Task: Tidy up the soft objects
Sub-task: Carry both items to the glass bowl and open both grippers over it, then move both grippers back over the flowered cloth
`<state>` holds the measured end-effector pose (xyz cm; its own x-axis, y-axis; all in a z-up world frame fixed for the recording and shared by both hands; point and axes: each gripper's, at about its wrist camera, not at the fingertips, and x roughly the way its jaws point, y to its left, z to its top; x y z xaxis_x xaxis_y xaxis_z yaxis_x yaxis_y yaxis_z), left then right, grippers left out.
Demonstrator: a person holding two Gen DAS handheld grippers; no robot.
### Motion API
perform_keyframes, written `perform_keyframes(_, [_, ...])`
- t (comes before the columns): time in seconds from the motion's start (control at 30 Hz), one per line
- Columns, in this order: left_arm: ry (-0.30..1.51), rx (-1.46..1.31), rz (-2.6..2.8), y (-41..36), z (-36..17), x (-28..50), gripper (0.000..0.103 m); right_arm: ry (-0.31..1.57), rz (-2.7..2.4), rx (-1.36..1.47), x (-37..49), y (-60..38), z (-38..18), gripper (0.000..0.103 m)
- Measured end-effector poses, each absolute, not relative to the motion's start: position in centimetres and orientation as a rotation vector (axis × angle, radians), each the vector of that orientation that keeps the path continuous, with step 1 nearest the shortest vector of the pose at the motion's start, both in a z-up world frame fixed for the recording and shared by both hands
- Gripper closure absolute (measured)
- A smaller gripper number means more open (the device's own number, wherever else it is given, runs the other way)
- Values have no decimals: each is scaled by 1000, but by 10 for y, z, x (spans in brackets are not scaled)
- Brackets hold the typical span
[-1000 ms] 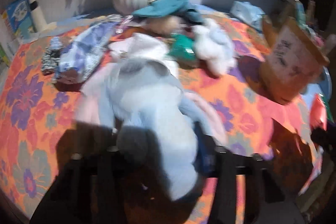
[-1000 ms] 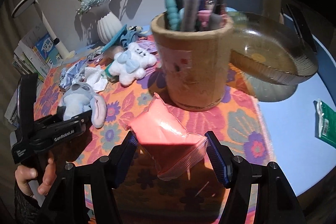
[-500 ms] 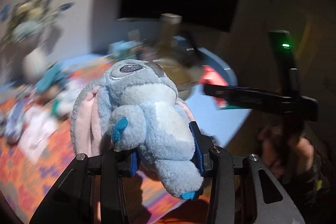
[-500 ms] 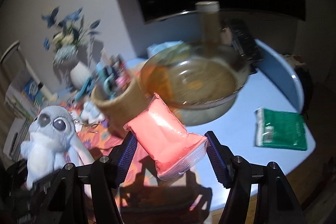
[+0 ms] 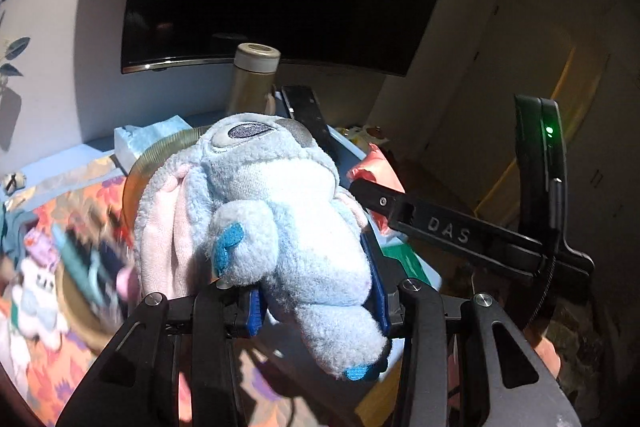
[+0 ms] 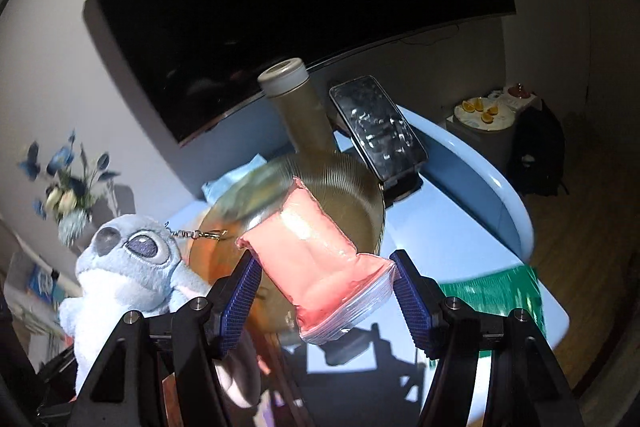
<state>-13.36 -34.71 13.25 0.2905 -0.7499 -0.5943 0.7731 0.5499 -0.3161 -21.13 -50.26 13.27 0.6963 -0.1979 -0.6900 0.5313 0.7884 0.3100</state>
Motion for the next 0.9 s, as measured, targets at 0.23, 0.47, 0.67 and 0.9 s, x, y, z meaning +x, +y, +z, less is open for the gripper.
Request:
perform_keyframes(0.23, [819,50,-989,-377,117,-92,57,717,-357,596,-163,-525,114,34])
perform_keyframes(0.47, [812,44,-980,-370,117,-87,54,701,-349,594,-168,-528,112,34])
perform_keyframes(0.67, [714,48,-955,-357,133,-98,9,704,-362,622,-193,-526,111,34])
perform_keyframes(0.9, [659,12,-953,-314,155,-118,9,692,-347,612,-217,-509,122,34])
